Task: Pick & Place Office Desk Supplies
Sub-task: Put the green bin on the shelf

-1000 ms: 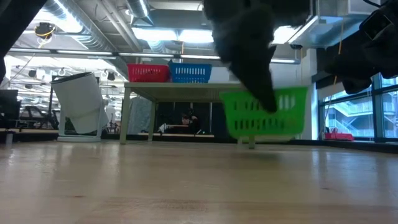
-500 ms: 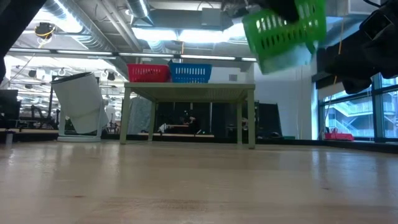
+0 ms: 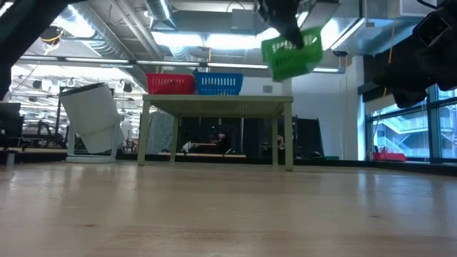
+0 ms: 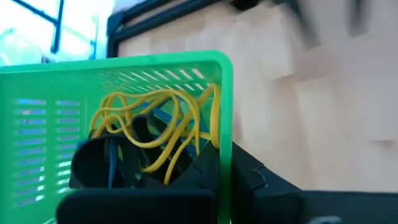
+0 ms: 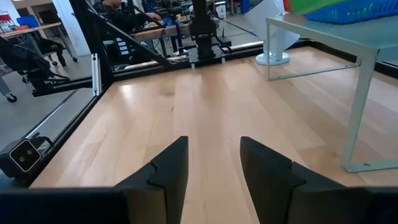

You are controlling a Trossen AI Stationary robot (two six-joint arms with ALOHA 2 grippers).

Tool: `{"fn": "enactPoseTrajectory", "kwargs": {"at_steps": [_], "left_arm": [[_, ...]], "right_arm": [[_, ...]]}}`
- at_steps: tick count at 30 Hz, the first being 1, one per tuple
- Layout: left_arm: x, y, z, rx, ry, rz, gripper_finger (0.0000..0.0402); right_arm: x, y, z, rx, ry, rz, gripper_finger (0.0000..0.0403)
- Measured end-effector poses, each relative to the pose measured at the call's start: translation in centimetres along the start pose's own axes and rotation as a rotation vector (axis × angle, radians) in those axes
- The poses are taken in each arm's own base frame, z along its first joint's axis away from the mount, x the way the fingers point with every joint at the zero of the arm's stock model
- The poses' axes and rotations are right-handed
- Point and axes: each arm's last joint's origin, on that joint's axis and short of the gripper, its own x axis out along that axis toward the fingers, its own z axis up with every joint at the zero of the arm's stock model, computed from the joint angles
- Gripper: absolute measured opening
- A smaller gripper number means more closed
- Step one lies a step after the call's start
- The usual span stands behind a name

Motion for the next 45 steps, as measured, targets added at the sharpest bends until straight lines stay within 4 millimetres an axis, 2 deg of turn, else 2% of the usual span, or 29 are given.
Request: {"fn": "enactPoseTrajectory", "kwargs": {"at_steps": [7,11,16,23,36,45], "left_arm": [[2.0,5.6,-2.5,-0.118,0.076,-0.023,0.0003],[2.6,7.8,-3.6,-0.183,0.097,-0.024,0.0003],[3.0,9.4,-4.4,-0.219,0.098,-0.049,0.0003],[3.2,10.2,-5.1,-0.240,0.107,-0.101,0.0003],[3.3,10.2,-5.1,-0.231,0.102,-0.125,0.0004],[4.7,9.8,-5.3,-0.203,0.127,-0.107,0.0004]], "right_arm": [[0.0,0.0,0.0,0.000,0.000,0.000,0.0146],[0.0,0.0,0.0,0.000,0.000,0.000,0.0146],[0.0,0.0,0.0,0.000,0.000,0.000,0.0146],[0.0,0.0,0.0,0.000,0.000,0.000,0.0146],[0.0,0.0,0.0,0.000,0.000,0.000,0.0146],[0.0,0.0,0.0,0.000,0.001,-0.001,0.0146]]}}
